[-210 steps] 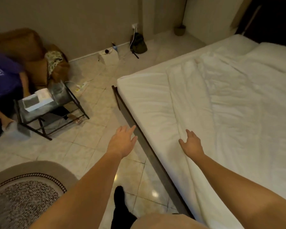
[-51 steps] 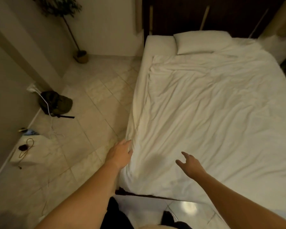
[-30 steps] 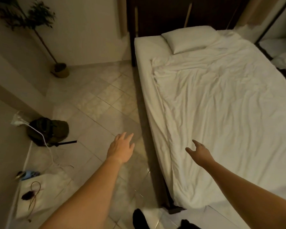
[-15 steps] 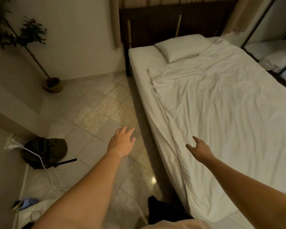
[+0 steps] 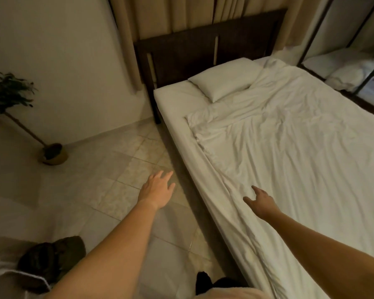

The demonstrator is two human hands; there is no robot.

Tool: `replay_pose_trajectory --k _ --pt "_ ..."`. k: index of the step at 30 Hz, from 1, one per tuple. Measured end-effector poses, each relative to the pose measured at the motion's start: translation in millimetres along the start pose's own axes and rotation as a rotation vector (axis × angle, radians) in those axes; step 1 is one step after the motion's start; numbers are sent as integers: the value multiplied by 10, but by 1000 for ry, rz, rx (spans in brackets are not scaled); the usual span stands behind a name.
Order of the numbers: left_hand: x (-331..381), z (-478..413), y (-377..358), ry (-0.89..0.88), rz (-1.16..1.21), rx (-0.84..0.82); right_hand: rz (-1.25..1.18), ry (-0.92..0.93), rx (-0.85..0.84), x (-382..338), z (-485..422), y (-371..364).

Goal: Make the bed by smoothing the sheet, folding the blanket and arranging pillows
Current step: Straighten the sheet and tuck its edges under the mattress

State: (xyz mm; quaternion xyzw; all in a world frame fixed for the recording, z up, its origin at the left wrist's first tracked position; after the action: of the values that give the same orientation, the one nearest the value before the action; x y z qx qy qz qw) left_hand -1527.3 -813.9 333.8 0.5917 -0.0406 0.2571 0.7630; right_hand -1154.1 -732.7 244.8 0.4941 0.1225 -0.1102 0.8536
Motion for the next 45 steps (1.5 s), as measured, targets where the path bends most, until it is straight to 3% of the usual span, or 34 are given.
replay_pose_trajectory --k 10,24,45 --pt "-178 -1824 708 -112 -17 -48 -37 -58 74 -1019 -1175 357" --pt "-538 -4779 1335 -331 -171 -256 -262 -420 155 -2084 -2418 418" --pt "679 -8053 1175 -451 -228 -532 -373 -645 117 -2575 -4824 865"
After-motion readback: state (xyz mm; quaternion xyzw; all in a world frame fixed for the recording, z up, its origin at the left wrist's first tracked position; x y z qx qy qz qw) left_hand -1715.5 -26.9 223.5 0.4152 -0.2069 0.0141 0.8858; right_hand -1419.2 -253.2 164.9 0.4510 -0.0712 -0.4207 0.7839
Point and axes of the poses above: each hand's wrist, its own z-axis away from the middle knuckle, its own y-axis out of the back of the hand, x = y × z, the point moved 6 cm from there along -z, towards the middle knuckle, and after that the axes turned 7 degrees about z, right-handed, at the moved point
